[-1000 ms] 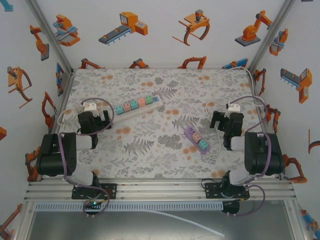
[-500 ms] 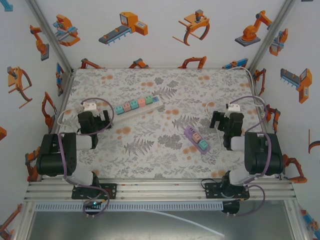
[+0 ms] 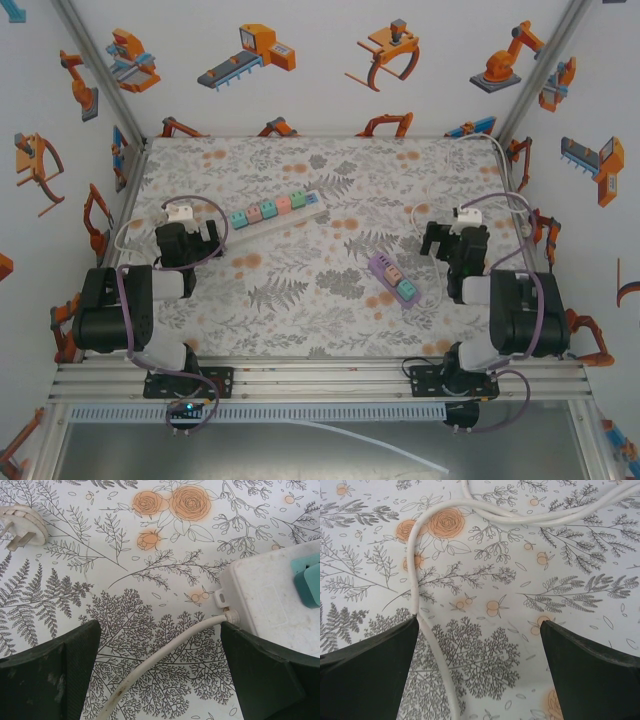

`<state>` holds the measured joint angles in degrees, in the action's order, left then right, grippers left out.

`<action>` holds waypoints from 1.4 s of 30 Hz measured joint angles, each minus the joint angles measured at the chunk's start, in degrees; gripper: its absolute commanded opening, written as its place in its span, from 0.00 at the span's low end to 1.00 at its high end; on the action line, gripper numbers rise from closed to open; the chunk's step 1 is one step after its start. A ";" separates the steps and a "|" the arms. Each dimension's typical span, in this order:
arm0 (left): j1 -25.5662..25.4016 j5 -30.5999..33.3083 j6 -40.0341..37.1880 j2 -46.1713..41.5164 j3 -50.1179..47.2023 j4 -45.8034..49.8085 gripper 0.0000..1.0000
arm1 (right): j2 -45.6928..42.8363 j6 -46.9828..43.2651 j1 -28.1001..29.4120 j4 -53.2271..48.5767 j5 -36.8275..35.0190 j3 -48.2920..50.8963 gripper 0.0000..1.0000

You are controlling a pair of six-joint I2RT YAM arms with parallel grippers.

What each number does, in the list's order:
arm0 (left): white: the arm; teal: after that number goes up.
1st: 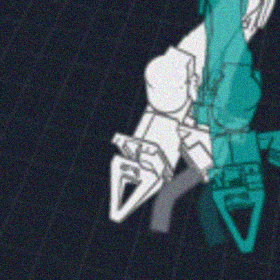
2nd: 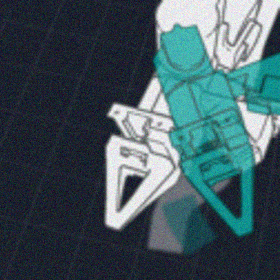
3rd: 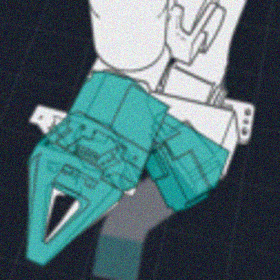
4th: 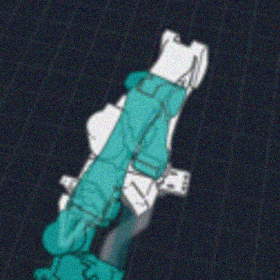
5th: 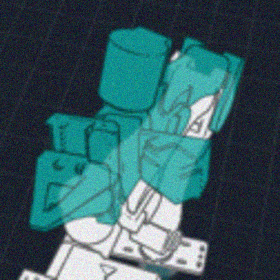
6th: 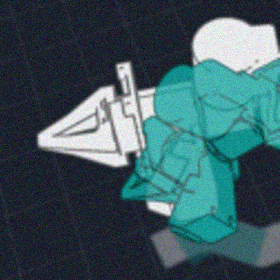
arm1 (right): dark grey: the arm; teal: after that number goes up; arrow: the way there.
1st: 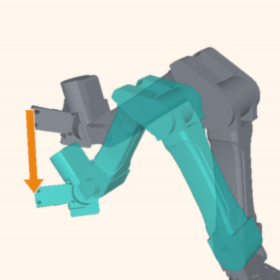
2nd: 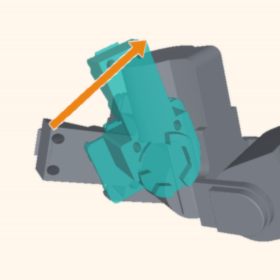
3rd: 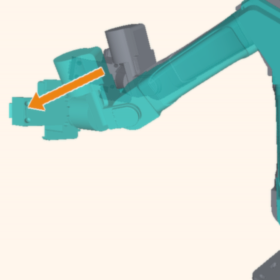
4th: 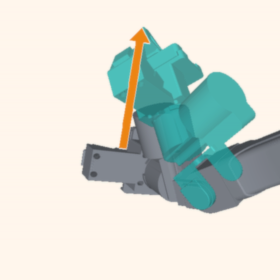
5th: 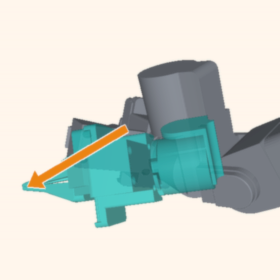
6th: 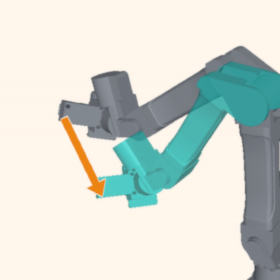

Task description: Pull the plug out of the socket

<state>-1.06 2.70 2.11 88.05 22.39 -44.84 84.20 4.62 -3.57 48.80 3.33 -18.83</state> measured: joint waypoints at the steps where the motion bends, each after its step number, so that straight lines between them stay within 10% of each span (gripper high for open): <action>1: -0.02 -0.22 -0.26 -0.02 -0.04 -0.31 0.97 | -3.15 0.07 0.00 -2.43 -0.42 0.13 0.99; 8: -5.77 0.66 -3.69 -16.46 -0.28 9.44 0.97 | -27.21 6.32 0.33 -29.77 -2.75 -9.62 0.96; 14: -15.78 3.19 -1.90 -32.83 6.60 23.43 0.97 | -31.30 9.97 3.41 -52.22 2.78 -20.17 0.95; 25: -36.24 -26.49 -12.13 -37.22 32.30 57.68 0.97 | -12.98 6.69 25.92 -80.76 0.39 -32.24 0.97; 34: -36.72 -31.01 -28.70 -39.56 26.01 72.70 0.97 | 1.86 1.60 31.08 -84.13 -8.48 -34.84 0.95; 42: -36.35 -31.56 -30.25 -40.30 25.99 74.42 0.97 | 7.28 -2.71 33.83 -82.42 -8.98 -35.32 0.52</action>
<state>-37.41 -28.86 -28.14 47.75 48.38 29.58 91.48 1.91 30.26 -33.63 -5.65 -54.15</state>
